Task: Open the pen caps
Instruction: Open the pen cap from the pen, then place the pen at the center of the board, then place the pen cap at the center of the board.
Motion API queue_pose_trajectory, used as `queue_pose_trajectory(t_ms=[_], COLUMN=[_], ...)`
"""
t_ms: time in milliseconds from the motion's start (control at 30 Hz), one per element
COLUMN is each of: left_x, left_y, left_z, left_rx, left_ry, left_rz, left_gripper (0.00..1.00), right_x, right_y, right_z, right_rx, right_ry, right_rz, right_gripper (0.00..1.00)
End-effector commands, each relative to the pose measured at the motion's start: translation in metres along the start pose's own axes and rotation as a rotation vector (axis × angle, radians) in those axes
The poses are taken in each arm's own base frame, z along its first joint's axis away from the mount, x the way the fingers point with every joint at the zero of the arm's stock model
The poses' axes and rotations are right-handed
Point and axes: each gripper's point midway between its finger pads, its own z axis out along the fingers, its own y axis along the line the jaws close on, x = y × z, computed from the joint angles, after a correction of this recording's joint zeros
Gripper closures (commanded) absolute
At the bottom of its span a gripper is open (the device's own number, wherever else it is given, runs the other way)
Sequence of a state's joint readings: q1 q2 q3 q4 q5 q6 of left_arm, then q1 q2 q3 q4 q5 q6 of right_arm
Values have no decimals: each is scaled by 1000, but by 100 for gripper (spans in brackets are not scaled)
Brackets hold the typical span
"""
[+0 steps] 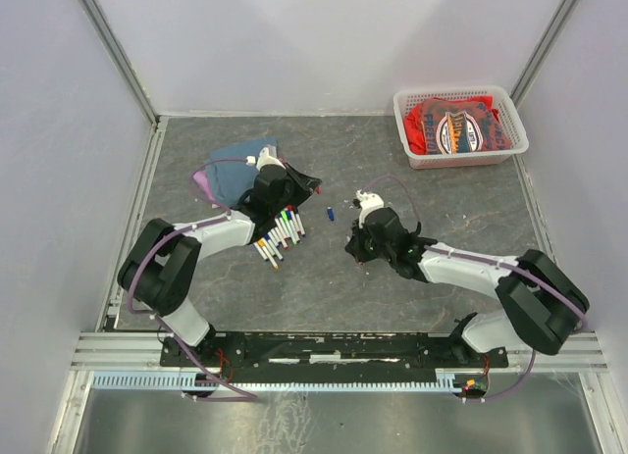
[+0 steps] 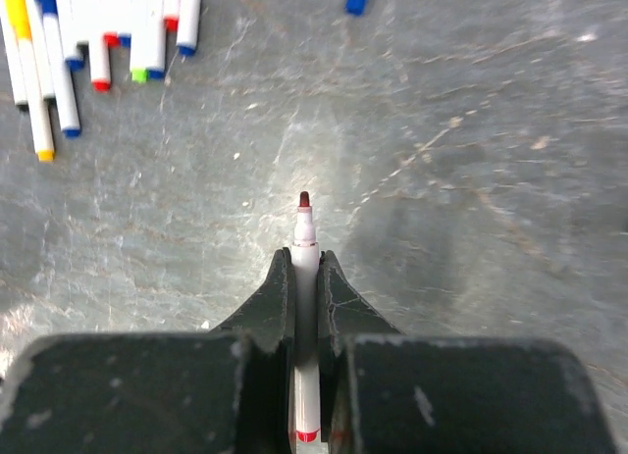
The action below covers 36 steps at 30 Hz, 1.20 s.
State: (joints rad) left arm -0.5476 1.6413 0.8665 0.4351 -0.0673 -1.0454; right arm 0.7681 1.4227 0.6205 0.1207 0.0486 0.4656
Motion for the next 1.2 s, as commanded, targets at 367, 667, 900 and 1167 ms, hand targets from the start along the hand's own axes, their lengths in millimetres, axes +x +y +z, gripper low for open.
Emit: queue_pose_trajectory(t_ms=[367, 667, 900, 1167], left_x=[36, 49, 54, 61], left_y=[54, 75, 81, 84], left_z=[14, 22, 25, 30], left_rx=[-241, -294, -310, -319], left_ry=[125, 157, 167, 181], left_rz=[293, 322, 324, 332], left_gripper=[94, 88, 82, 72], right_x=[-46, -60, -67, -62], right_y=[-69, -90, -103, -114], right_z=[3, 20, 28, 33], right_rx=[328, 417, 468, 512], right_ry=[-63, -54, -39, -19], right_rz=[55, 49, 22, 2], right_gripper=[94, 92, 87, 83])
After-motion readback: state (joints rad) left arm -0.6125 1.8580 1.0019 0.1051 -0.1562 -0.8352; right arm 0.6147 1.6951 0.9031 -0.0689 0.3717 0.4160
